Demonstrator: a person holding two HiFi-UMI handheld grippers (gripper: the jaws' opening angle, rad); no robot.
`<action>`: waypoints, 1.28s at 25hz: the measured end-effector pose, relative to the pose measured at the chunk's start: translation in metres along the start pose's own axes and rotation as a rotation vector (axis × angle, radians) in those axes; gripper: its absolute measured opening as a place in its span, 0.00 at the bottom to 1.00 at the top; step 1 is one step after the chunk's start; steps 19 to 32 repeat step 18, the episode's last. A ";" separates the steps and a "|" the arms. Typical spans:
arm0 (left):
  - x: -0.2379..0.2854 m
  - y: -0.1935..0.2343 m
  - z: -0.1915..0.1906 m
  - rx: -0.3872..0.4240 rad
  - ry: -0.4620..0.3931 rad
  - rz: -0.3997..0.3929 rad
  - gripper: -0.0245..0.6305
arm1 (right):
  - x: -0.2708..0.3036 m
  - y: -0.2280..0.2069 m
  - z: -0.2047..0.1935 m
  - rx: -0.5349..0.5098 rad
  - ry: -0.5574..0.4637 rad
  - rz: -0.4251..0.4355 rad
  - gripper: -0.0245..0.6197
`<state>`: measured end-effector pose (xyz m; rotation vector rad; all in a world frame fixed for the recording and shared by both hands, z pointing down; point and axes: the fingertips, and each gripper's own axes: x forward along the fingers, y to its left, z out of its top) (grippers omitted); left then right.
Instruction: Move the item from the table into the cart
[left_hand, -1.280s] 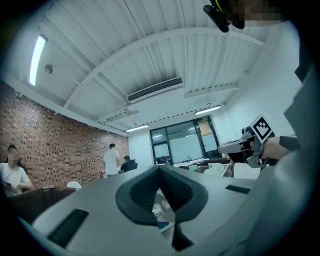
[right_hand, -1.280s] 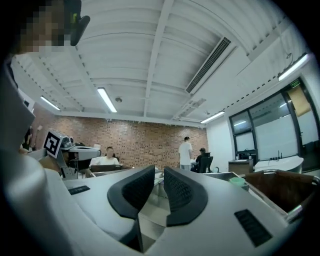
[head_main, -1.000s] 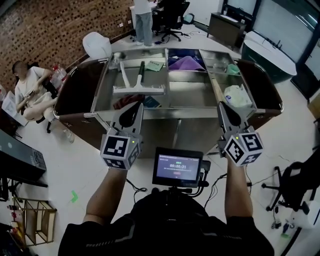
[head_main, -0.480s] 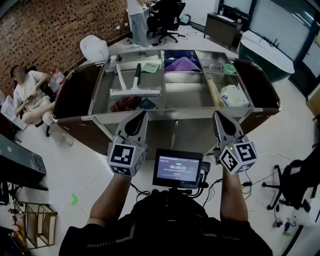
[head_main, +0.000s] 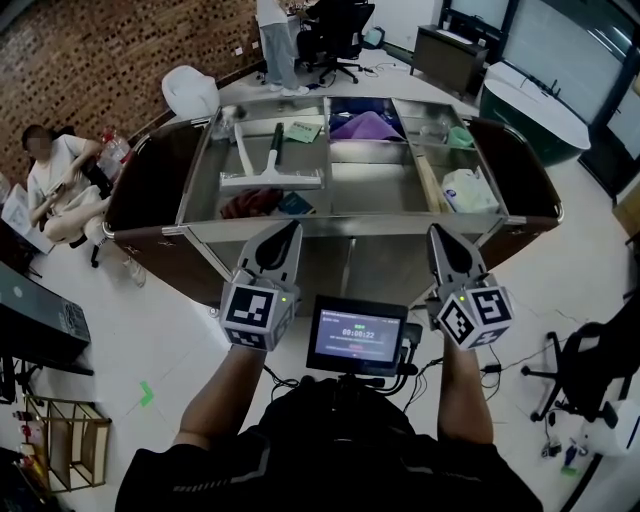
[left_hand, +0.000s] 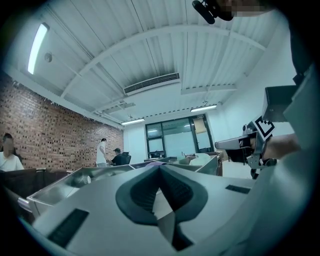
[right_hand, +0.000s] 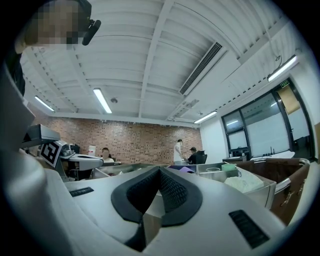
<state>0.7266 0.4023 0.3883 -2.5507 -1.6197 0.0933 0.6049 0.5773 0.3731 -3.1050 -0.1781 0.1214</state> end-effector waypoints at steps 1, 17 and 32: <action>0.000 0.000 0.000 -0.002 -0.003 -0.001 0.04 | 0.000 0.000 -0.001 0.000 0.000 -0.001 0.04; -0.001 0.003 -0.004 -0.010 0.004 0.005 0.04 | 0.001 0.000 -0.003 0.000 0.010 -0.001 0.04; -0.002 0.003 -0.004 -0.011 0.006 0.006 0.04 | 0.001 0.001 -0.003 0.000 0.011 0.000 0.04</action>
